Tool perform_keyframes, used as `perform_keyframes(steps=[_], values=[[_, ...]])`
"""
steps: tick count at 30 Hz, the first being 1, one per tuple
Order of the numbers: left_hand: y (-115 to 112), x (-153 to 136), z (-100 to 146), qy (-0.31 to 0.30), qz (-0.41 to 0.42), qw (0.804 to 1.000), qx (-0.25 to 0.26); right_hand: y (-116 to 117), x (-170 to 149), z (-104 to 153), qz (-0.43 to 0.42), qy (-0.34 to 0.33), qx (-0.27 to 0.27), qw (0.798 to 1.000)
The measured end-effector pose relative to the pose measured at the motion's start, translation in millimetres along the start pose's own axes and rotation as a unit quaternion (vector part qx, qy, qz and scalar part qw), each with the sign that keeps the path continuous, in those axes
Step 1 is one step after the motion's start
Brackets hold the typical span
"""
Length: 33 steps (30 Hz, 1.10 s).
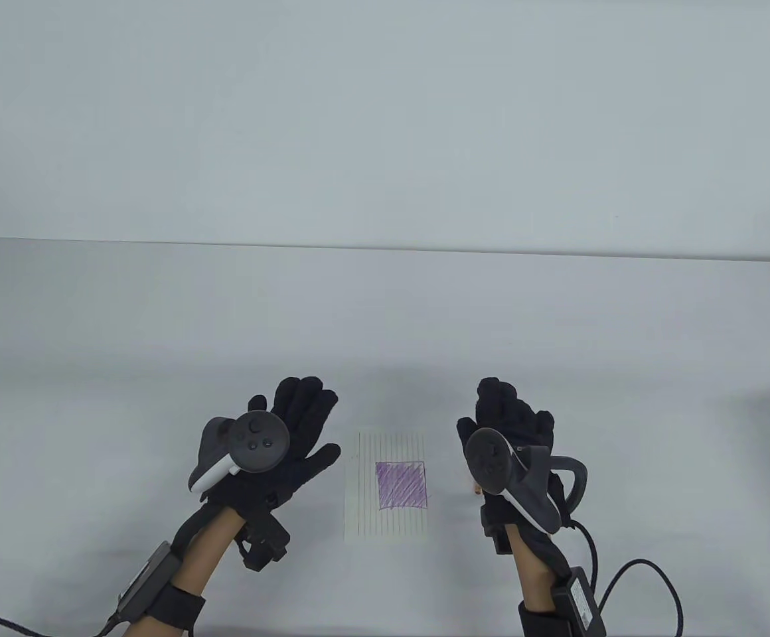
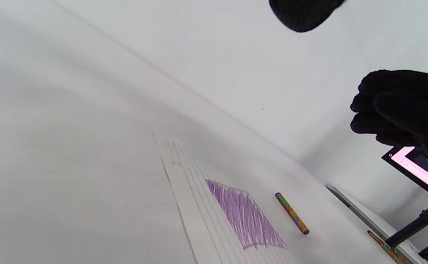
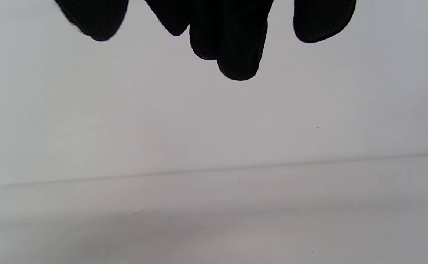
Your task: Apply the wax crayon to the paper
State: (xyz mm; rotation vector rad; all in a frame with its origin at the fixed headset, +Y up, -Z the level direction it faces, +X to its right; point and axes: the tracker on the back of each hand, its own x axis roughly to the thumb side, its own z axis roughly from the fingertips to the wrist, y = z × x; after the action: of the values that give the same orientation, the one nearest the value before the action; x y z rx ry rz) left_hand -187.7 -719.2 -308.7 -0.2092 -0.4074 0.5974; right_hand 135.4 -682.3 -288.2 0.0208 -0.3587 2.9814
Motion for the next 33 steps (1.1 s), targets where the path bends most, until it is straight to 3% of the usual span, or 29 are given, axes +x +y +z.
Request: perform_keyframes(steps=[5, 13, 33], values=[[10, -16, 6, 0.040, 0.003, 0.999, 0.029, 5, -2, 1, 0.002, -0.014, 0.018, 1.000], [6, -40, 7, 0.089, 0.023, 0.996, 0.017, 23, -10, -3, 0.023, 0.006, 0.072, 0.997], [0, -36, 2, 0.085, -0.007, 0.996, -0.008, 22, -7, -4, 0.012, 0.002, 0.094, 0.996]])
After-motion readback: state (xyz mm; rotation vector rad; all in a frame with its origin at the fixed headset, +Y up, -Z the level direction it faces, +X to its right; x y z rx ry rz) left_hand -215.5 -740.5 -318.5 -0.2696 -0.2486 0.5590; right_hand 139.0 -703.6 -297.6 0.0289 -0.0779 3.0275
